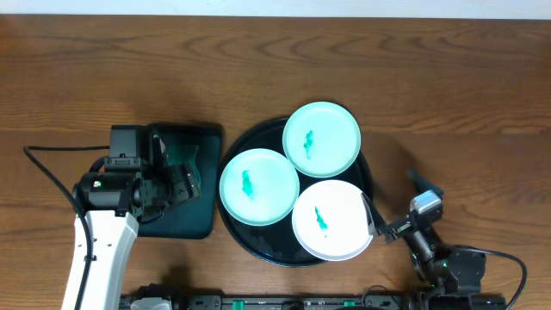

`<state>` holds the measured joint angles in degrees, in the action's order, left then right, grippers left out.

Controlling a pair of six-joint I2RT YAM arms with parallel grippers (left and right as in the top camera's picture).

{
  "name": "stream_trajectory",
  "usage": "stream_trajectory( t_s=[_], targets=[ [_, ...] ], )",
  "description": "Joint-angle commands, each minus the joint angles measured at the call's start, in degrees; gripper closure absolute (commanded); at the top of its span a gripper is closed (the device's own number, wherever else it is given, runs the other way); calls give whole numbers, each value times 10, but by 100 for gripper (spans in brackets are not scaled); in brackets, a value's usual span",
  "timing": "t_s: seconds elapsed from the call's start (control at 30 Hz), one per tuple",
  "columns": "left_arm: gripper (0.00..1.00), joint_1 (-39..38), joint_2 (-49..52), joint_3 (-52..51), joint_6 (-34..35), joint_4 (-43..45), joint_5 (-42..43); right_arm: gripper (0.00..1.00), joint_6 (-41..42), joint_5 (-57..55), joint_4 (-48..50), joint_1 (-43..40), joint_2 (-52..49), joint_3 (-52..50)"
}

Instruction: Clean dirty plates on tray and stack at the side

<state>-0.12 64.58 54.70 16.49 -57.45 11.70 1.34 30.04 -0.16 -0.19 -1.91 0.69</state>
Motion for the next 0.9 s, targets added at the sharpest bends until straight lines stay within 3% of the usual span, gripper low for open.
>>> stream_trajectory(
  t_s=[0.0, 0.17, 0.37, 0.57, 0.73, 0.87],
  targets=[
    [20, -1, 0, 16, -7, 5, 3, 1, 65, 65, -9, 4, -38, 35],
    [20, -1, 0, 16, -7, 16, 3, 1, 68, 129, -10, 4, -153, 105],
    [20, -1, 0, 16, -7, 23, 3, 1, 69, 210, -63, 4, -367, 256],
    [20, -1, 0, 16, -7, 27, 3, 1, 94, 258, -243, 19, -592, 448],
    [20, -1, 0, 16, -7, 27, 3, 1, 3, 255, -386, 89, -734, 580],
    [20, -1, 0, 16, -7, 27, 3, 1, -17, 169, -482, 148, -799, 655]
  ],
)
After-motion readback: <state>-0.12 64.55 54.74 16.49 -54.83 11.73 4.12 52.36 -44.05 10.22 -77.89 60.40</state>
